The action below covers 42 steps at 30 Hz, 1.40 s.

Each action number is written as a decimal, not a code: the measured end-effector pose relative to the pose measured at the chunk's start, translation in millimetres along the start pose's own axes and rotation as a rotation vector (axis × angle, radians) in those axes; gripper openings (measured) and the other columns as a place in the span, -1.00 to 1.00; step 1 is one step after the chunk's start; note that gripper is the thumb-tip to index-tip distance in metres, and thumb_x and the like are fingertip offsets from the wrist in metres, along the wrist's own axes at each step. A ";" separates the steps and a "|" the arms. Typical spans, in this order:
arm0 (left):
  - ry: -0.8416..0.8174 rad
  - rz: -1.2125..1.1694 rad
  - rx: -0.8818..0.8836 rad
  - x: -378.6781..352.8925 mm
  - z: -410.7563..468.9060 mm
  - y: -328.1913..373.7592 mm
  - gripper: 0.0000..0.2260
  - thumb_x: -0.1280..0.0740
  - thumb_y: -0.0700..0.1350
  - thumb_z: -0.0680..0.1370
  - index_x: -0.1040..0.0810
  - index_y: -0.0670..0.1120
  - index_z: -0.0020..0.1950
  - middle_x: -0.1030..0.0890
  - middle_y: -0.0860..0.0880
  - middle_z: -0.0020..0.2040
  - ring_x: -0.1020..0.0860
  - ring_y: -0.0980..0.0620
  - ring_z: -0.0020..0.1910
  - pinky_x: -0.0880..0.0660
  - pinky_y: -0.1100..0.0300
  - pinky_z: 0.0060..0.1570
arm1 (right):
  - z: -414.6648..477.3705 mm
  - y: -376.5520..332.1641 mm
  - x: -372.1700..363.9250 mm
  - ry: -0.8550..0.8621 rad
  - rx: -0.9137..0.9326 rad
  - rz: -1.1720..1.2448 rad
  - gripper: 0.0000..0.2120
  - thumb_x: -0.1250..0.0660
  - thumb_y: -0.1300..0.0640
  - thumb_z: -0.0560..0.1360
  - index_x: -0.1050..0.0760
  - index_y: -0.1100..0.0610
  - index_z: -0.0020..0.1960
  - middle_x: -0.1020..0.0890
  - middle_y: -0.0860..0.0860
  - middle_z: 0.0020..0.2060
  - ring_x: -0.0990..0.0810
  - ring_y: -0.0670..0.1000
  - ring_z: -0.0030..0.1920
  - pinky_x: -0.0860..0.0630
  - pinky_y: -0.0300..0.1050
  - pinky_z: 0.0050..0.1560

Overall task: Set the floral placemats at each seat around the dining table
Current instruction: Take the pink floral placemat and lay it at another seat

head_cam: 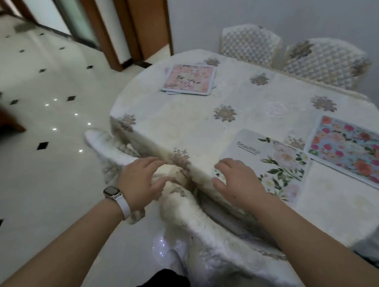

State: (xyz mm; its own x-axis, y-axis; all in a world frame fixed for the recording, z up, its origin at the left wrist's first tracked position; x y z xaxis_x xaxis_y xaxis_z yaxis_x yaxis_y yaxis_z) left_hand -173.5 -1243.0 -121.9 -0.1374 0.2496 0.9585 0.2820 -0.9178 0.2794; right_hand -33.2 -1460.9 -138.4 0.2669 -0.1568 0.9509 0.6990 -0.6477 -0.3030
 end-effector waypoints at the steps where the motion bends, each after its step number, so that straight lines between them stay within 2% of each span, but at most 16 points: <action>1: 0.002 -0.004 0.035 4.3 -7.9 -12.5 -0.43 -0.09 0.28 0.45 -0.55 -0.03 0.26 -0.56 -0.07 0.26 -0.48 -0.12 0.24 -0.42 -0.10 0.22 | 5.4 -15.5 -1.8 -0.007 0.036 -0.012 -0.57 -0.18 -0.12 0.57 -0.45 0.03 0.36 -0.49 0.04 0.33 -0.46 0.14 0.29 -0.44 0.06 0.23; 6: 0.035 0.036 0.144 20.4 -43.8 -76.1 -0.49 -0.10 0.24 0.46 -0.50 0.03 0.30 -0.51 -0.02 0.32 -0.44 -0.09 0.29 -0.37 -0.07 0.24 | 37.5 -97.7 -14.4 -0.036 0.165 -0.055 -0.55 -0.21 -0.15 0.53 -0.50 0.03 0.33 -0.52 0.04 0.31 -0.47 0.16 0.29 -0.43 0.06 0.26; 10: 0.011 0.093 0.139 32.3 -67.4 -138.2 -0.49 -0.04 0.22 0.48 -0.46 0.09 0.34 -0.47 0.02 0.35 -0.39 -0.05 0.34 -0.28 -0.02 0.29 | 73.4 -164.2 -37.9 -0.102 0.260 -0.097 -0.41 -0.04 -0.25 0.47 -0.45 -0.01 0.38 -0.47 0.03 0.38 -0.37 0.13 0.41 -0.31 0.08 0.38; 14: 0.022 0.141 0.152 55.4 -87.9 -229.0 -0.52 -0.08 0.22 0.50 -0.51 0.04 0.29 -0.51 -0.05 0.33 -0.43 -0.12 0.32 -0.33 -0.11 0.28 | 118.7 -245.0 -61.0 -0.143 0.270 -0.139 -0.47 -0.10 -0.22 0.53 -0.35 -0.05 0.44 -0.37 0.01 0.45 -0.29 0.11 0.45 -0.26 0.12 0.42; 18: 0.082 0.140 0.230 91.0 -113.3 -325.0 -0.57 -0.14 0.19 0.48 -0.57 0.01 0.20 -0.55 -0.06 0.27 -0.49 -0.13 0.26 -0.36 -0.14 0.26 | 166.8 -330.0 -89.3 -0.159 0.281 -0.161 -0.44 -0.09 -0.24 0.50 -0.35 -0.04 0.43 -0.37 0.01 0.45 -0.37 0.14 0.41 -0.31 0.08 0.36; 23: 0.092 0.123 0.290 119.7 -136.9 -425.1 -0.58 -0.14 0.17 0.48 -0.58 0.01 0.19 -0.57 -0.06 0.25 -0.49 -0.12 0.26 -0.33 -0.13 0.27 | 211.6 -414.5 -105.9 -0.143 0.304 -0.170 -0.48 -0.11 -0.20 0.55 -0.37 -0.02 0.45 -0.39 0.00 0.43 -0.35 0.10 0.41 -0.32 0.04 0.37; 28: 0.140 0.090 0.303 133.0 -131.5 -481.1 -0.58 -0.14 0.16 0.48 -0.57 0.01 0.19 -0.58 -0.04 0.18 -0.51 -0.09 0.22 -0.34 -0.10 0.27 | 252.3 -474.6 -115.1 -0.153 0.361 -0.222 -0.48 -0.06 -0.21 0.55 -0.38 -0.03 0.43 -0.41 0.02 0.43 -0.35 0.09 0.42 -0.31 0.06 0.39; 32: 0.163 0.072 0.315 141.4 -116.5 -518.2 -0.58 -0.14 0.16 0.48 -0.57 0.01 0.20 -0.58 -0.04 0.19 -0.50 -0.08 0.22 -0.34 -0.08 0.27 | 292.0 -514.9 -119.0 -0.118 0.395 -0.216 -0.54 -0.17 -0.14 0.58 -0.39 -0.01 0.43 -0.40 0.02 0.43 -0.35 0.11 0.42 -0.31 0.06 0.37; 39: 0.136 0.115 0.308 147.7 -61.6 -598.6 -0.60 -0.16 0.16 0.47 -0.59 -0.01 0.15 -0.60 -0.07 0.17 -0.54 -0.11 0.18 -0.44 -0.06 0.14 | 380.9 -550.8 -143.2 -0.116 0.381 -0.166 -0.54 -0.20 -0.14 0.57 -0.39 -0.02 0.42 -0.41 0.00 0.42 -0.34 0.10 0.42 -0.29 0.06 0.37; 42: 0.087 0.123 0.331 148.5 -31.3 -641.4 -0.58 -0.15 0.16 0.48 -0.58 -0.01 0.17 -0.59 -0.06 0.20 -0.52 -0.10 0.20 -0.42 -0.06 0.16 | 433.3 -563.6 -163.2 -0.146 0.372 -0.135 -0.53 -0.18 -0.15 0.58 -0.37 -0.02 0.44 -0.39 -0.01 0.43 -0.33 0.09 0.43 -0.27 0.05 0.37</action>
State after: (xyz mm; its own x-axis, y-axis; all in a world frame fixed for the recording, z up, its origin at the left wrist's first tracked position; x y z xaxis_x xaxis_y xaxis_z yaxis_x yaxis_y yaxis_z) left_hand -404.6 -626.9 -160.5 -0.1597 0.1033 0.9817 0.5914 -0.7863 0.1789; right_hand -183.3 -747.2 -150.2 0.2294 0.0359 0.9727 0.9189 -0.3374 -0.2043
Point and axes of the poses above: each hand's wrist, its own z-axis towards the middle knuckle, its own x-axis out of the back of the hand, y = z × x, the point moved 4 cm from there along z, towards the middle knuckle
